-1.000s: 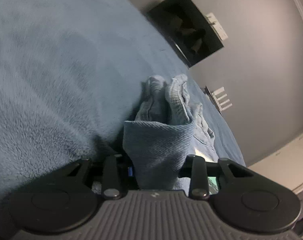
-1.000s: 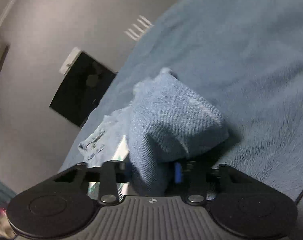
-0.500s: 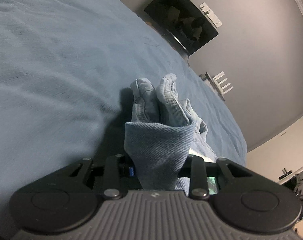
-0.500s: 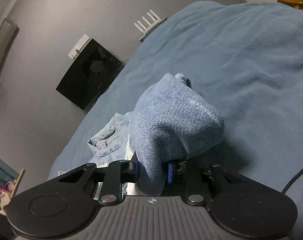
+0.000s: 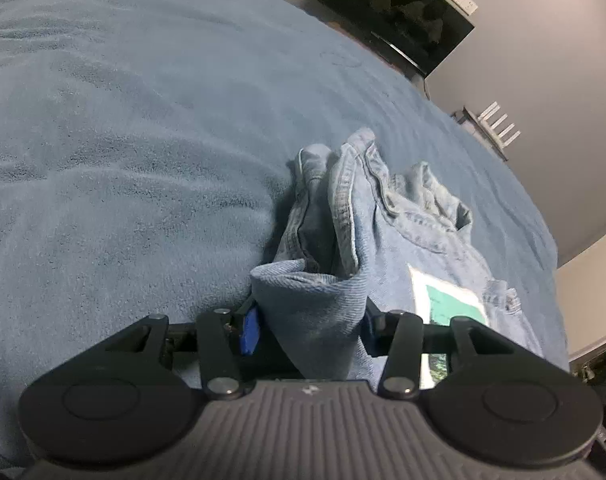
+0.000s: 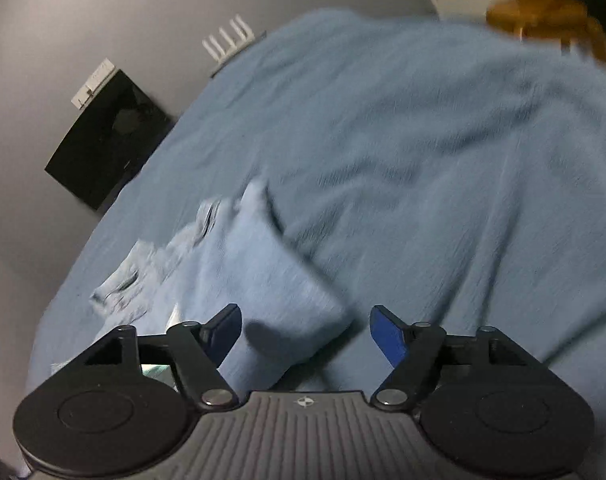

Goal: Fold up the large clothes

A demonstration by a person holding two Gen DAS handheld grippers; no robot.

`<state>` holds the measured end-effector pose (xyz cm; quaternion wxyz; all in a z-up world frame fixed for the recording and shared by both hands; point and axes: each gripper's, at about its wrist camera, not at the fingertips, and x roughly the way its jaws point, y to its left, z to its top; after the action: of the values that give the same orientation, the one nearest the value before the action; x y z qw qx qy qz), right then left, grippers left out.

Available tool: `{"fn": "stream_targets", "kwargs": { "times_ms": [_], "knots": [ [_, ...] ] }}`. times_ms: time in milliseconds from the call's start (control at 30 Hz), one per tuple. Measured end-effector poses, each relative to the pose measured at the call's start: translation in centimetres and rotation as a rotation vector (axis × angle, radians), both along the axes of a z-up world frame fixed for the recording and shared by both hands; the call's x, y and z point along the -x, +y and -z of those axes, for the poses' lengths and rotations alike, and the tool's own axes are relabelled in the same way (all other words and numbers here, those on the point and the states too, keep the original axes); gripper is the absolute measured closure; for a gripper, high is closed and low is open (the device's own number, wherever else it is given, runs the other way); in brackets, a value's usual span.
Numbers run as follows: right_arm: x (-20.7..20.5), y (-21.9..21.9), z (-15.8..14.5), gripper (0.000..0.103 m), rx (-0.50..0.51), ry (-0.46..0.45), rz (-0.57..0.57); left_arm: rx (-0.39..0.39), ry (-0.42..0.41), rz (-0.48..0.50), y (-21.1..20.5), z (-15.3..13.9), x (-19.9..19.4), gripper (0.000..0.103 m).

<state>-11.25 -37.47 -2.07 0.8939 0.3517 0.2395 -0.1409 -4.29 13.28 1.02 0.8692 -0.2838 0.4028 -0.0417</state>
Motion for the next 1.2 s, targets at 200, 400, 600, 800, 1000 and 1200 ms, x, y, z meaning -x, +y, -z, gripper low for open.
{"fn": "stream_targets", "kwargs": {
  "times_ms": [200,400,600,800,1000,1200],
  "knots": [
    [-3.1,1.7,1.0,0.039,0.115,0.046,-0.078,0.028,0.056,-0.033,1.2,1.7,-1.9,0.056],
    [-4.6,0.7,3.7,0.022,0.078,0.12,-0.047,0.04,0.099,-0.054,1.7,3.2,-2.8,0.048],
    [-2.7,2.8,0.7,0.035,0.141,0.002,-0.026,0.118,0.091,-0.072,2.1,3.5,-2.8,0.048],
    [-3.6,10.1,-1.9,0.056,0.223,-0.157,-0.303,0.283,0.121,-0.085,3.2,5.1,-3.0,0.044],
    [-6.7,17.4,-0.1,0.08,0.236,-0.075,-0.51,0.303,0.099,-0.067,3.3,5.2,-3.2,0.063],
    [-8.2,17.2,2.3,0.082,0.205,-0.022,-0.511,0.165,-0.052,0.006,1.6,2.2,-2.5,0.078]
  ]
}}
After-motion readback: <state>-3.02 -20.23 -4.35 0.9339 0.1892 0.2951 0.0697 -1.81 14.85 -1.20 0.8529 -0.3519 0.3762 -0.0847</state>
